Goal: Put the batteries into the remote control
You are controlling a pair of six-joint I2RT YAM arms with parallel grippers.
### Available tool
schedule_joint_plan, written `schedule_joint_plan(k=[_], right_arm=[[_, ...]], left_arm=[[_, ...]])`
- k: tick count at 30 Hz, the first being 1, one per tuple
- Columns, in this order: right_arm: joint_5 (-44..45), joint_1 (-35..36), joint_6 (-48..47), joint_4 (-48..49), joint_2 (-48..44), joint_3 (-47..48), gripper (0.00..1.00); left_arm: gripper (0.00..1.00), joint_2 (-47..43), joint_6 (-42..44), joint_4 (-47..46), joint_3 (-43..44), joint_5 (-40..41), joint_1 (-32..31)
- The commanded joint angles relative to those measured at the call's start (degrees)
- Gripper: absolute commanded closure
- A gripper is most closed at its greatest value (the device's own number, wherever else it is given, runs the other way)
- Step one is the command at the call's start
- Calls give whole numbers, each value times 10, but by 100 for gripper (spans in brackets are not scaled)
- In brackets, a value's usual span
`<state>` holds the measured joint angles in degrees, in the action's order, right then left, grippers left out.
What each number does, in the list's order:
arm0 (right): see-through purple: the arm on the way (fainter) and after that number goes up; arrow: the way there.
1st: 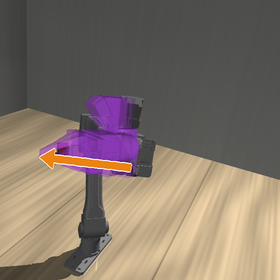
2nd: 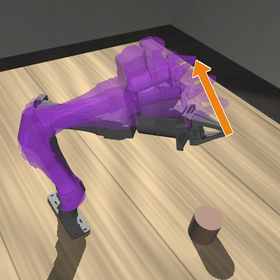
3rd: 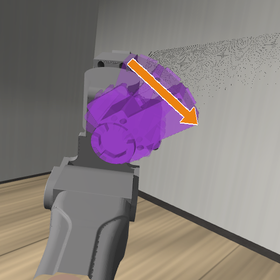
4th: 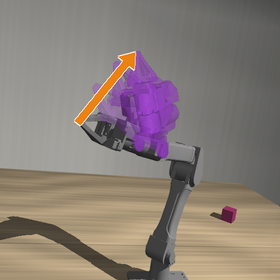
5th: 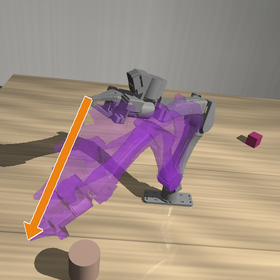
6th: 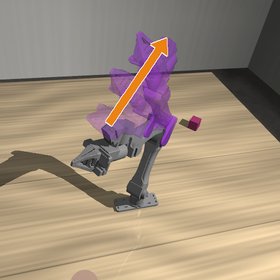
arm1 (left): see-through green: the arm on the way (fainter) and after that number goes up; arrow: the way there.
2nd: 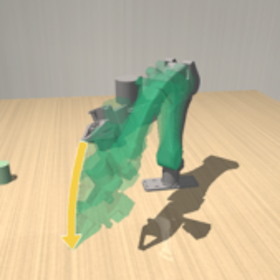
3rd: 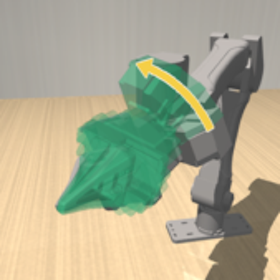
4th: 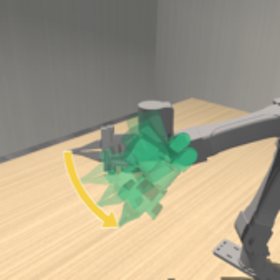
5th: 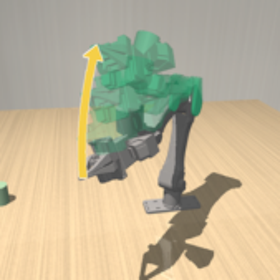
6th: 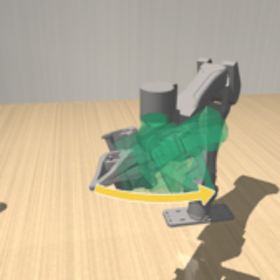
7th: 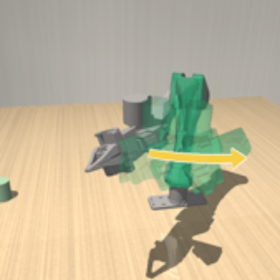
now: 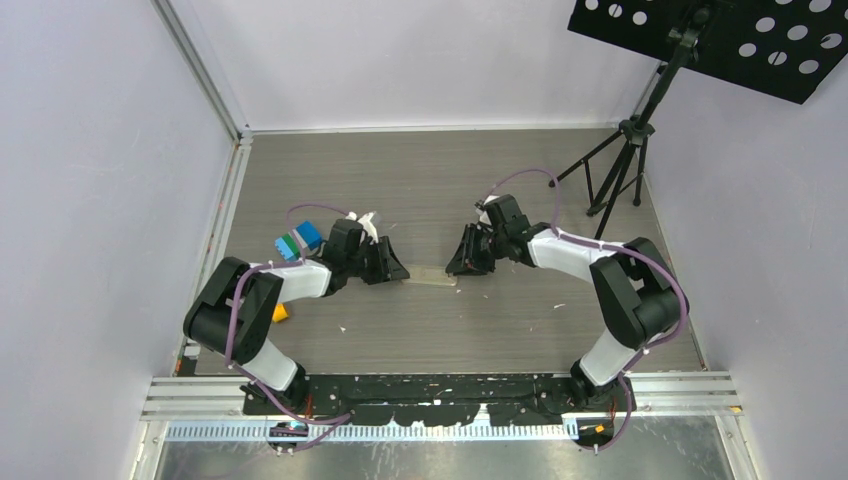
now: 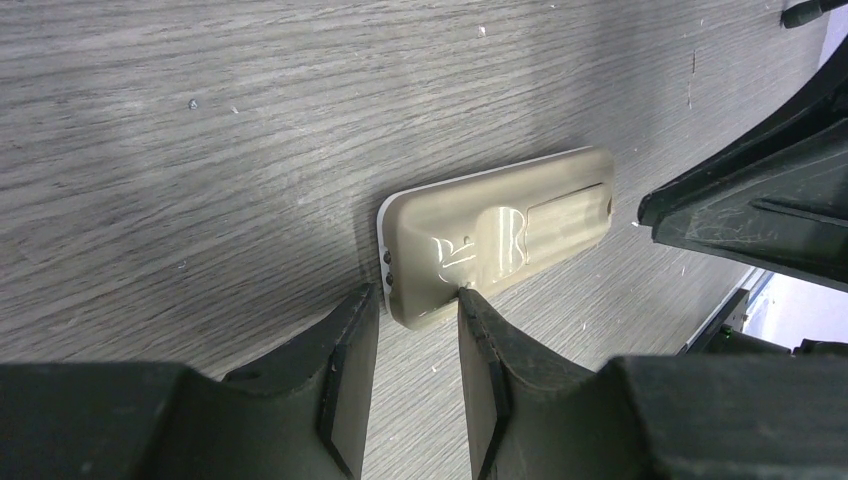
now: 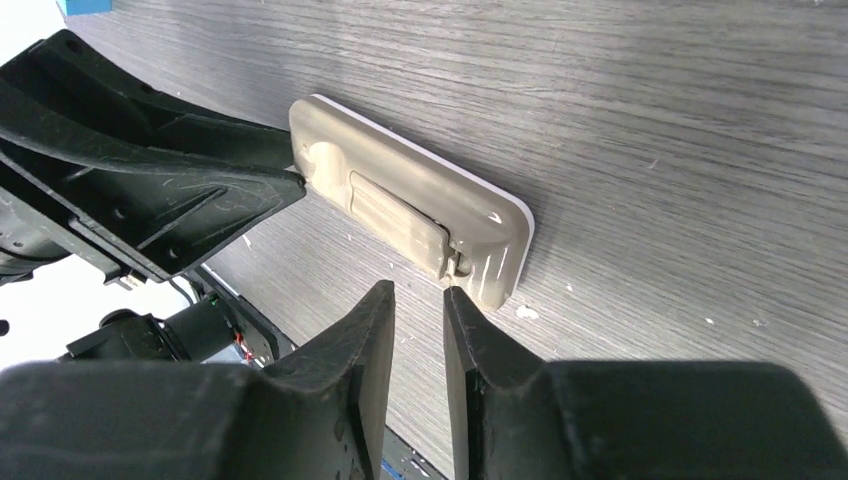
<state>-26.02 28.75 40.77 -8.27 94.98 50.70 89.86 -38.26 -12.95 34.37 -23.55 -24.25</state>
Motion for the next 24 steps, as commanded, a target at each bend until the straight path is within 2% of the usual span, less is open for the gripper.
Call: schedule_joint_plan(k=[1,10,15,24], right_arm=[[-2,2,-9,11,-30,18,72],[-33,8,14,56,7,16,81],[-35,11,51,128,26,4,90],[1,29,26,87,46,8,95]], left_arm=[[64,-19,14,-2,11,7,0],[64,-19,14,-2,11,6,0],[64,-19,13,-4,11,8,0],[64,-24,12,-4,14,9,0]])
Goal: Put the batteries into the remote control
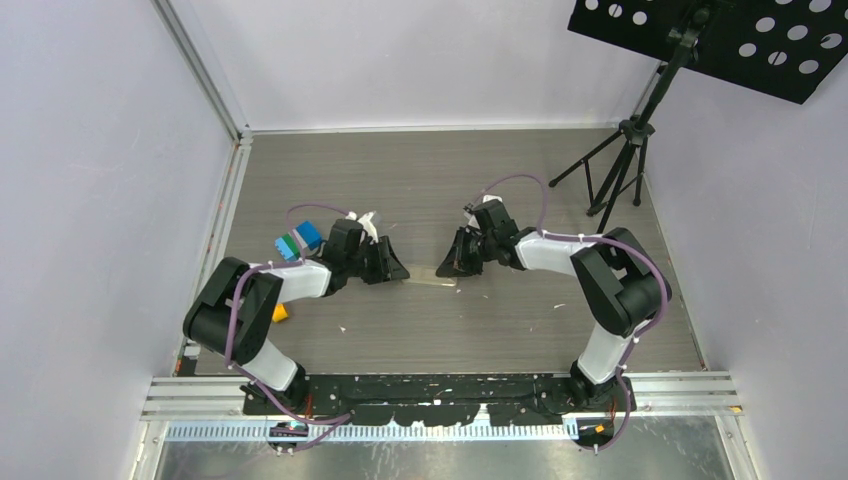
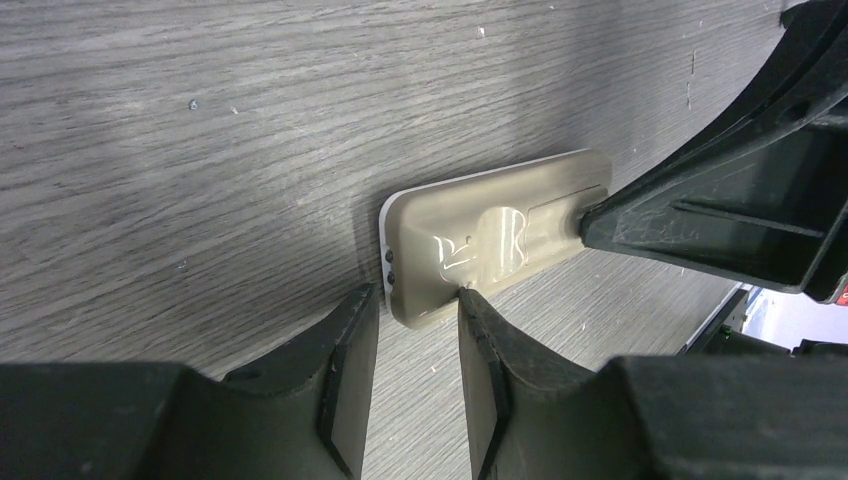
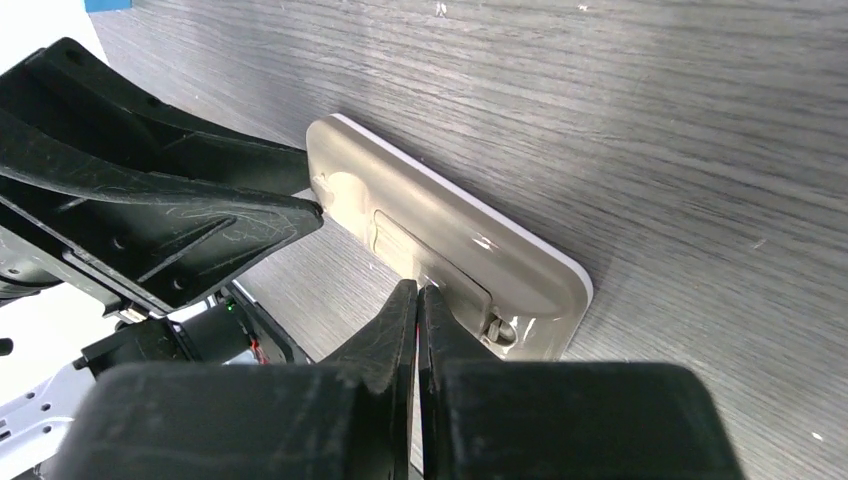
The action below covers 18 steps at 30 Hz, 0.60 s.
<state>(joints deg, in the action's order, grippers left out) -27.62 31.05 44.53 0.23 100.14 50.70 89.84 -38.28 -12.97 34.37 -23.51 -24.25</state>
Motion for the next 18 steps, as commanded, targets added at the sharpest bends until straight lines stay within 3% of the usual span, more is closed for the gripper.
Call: schedule_joint_plan(k=[1,18], right_arm=[[21,6,-19,-21,-7,13,95],[148,26,-94,-162,-3,51,97]], left_arm=[[64,-25,11,-4,15,10,0],[64,-39,19,18,31,28,0]])
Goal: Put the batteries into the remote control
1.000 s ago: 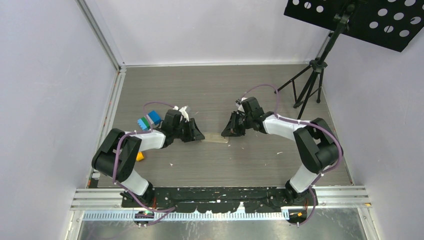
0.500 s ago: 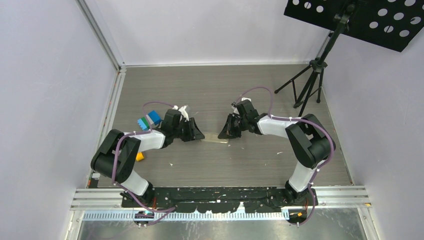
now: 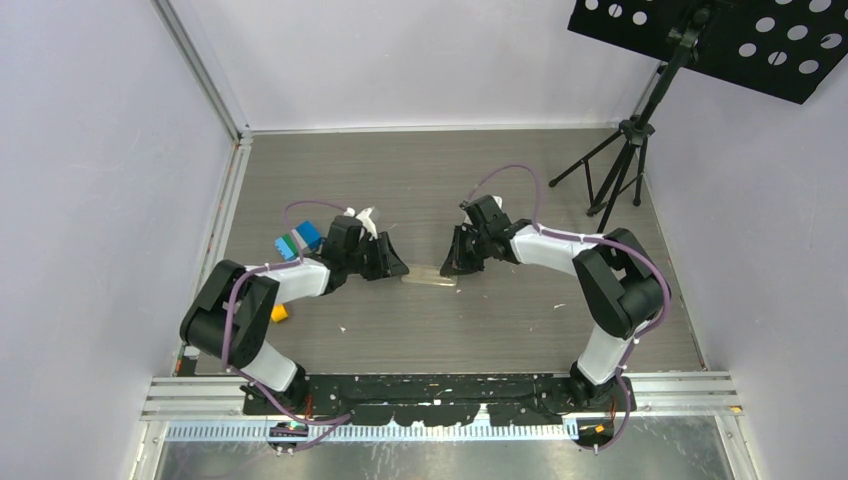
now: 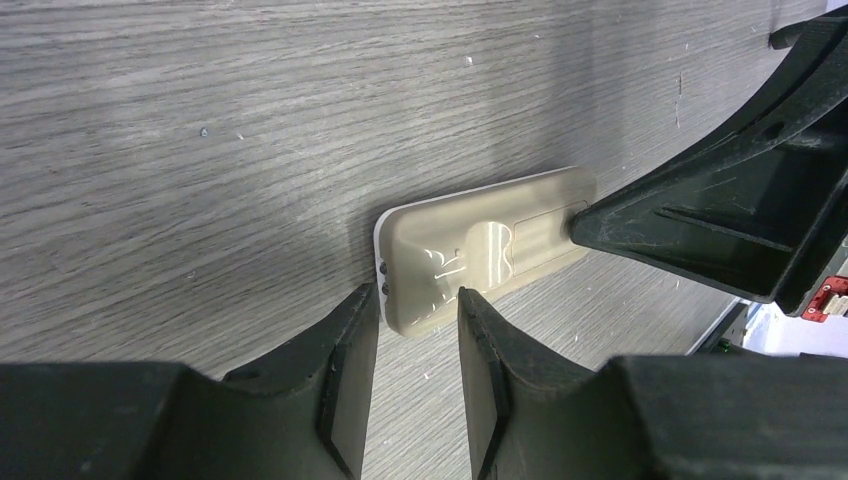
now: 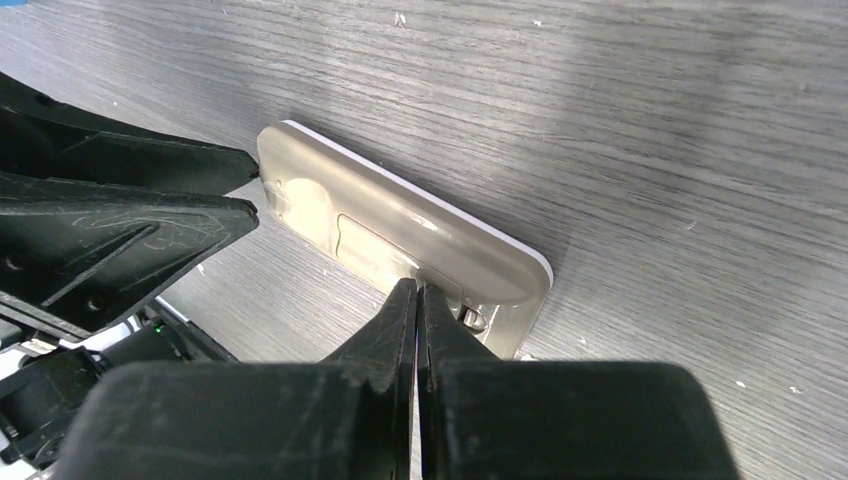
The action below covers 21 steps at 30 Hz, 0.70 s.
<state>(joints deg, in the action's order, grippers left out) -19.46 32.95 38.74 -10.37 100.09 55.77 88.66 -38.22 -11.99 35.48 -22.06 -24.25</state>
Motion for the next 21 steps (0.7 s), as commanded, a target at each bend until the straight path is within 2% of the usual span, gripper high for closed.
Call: schedule_joint_plan(k=[1,5,6,10,12,14,15,16,21], right_arm=[[63,8,-37,-53,-8,0,97],[45,8,-49,-24,-47,4,96],[41,9,-56,-18,-58,8,92],[32,13,-106,-9,-92,25,50],[34,19,-137,-18,-96,34,37],[39,34,-180,-31,-93,45,33],[52,44,-199,-38,-90,53,31],[71,57,-217,-46,-85,60,30],[153,119,-353,-65,-41,83,30]], left_arm=[[64,-32,22,14,23,16,0],[60,-64,42,57,40,45,0],[58,-76,50,74,45,57,0],[37,-144,75,126,47,118,1],[26,-188,86,159,42,162,1],[16,-238,94,198,41,224,1],[6,-260,97,219,43,257,1],[1,-284,100,240,44,283,1],[0,-380,99,342,67,361,1]])
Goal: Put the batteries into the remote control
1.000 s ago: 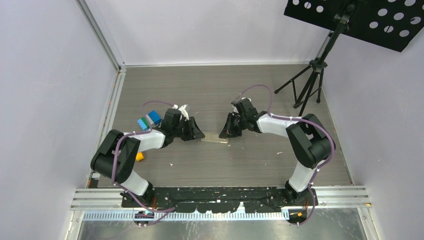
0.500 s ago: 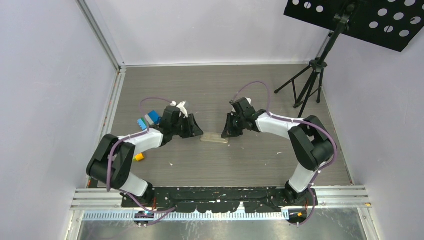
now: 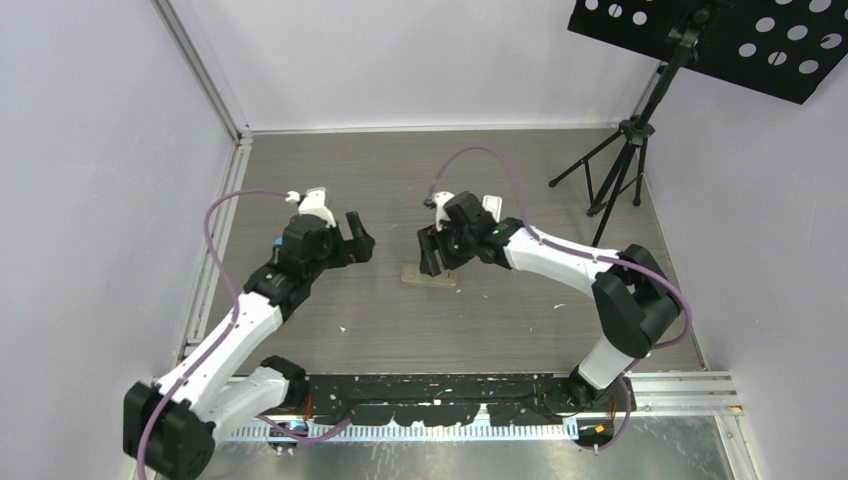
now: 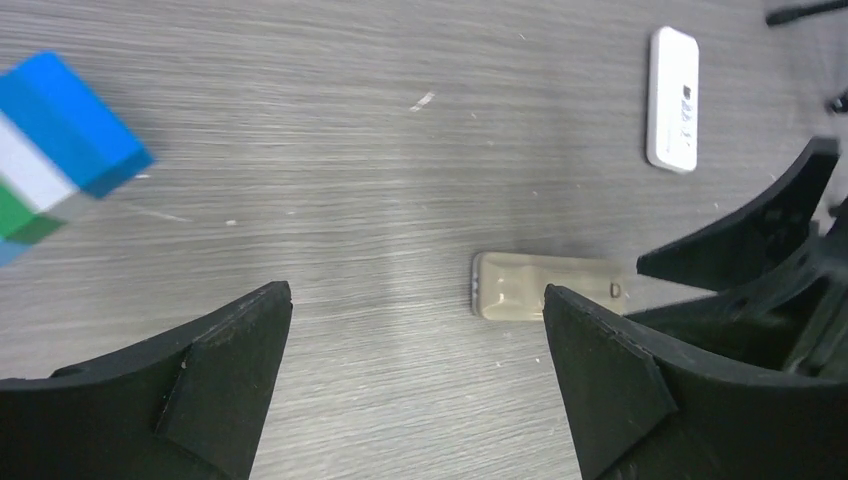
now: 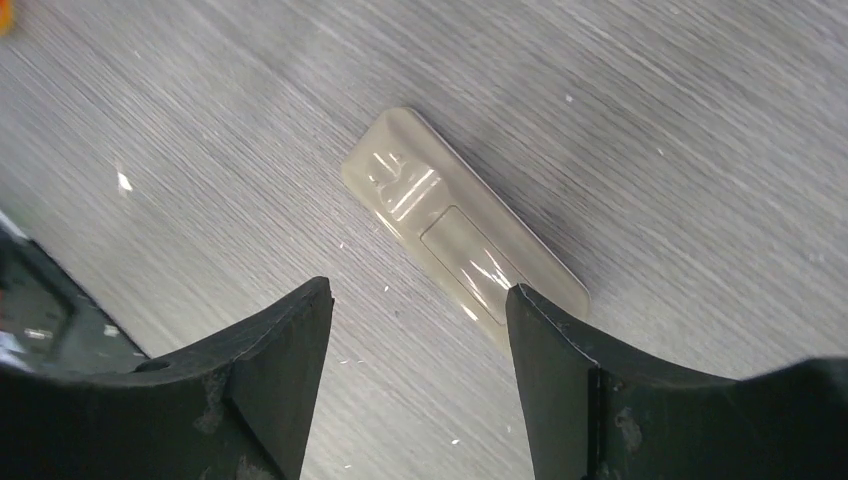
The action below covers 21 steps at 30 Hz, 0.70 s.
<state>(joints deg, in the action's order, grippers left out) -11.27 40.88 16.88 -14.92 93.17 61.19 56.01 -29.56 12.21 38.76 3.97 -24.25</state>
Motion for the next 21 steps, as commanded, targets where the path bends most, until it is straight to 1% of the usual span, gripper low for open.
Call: schedule_joint_plan(k=[1,5,9,14,21], right_arm=[[83,47,-157,-22,40,33,30],[101,55,-231,-42,81,57,30],[147,58,-273,-44,103,73,30],[159,58,-288,-48,132,93,30],[134,57,-285,-88,164,124,33]], left_arm=[[0,-66,8,112,38,101,1],[0,-103,15,122,42,68,1],[0,-118,16,121,35,65,1],[0,-108,15,122,35,62,1],[0,-94,19,123,44,60,1]])
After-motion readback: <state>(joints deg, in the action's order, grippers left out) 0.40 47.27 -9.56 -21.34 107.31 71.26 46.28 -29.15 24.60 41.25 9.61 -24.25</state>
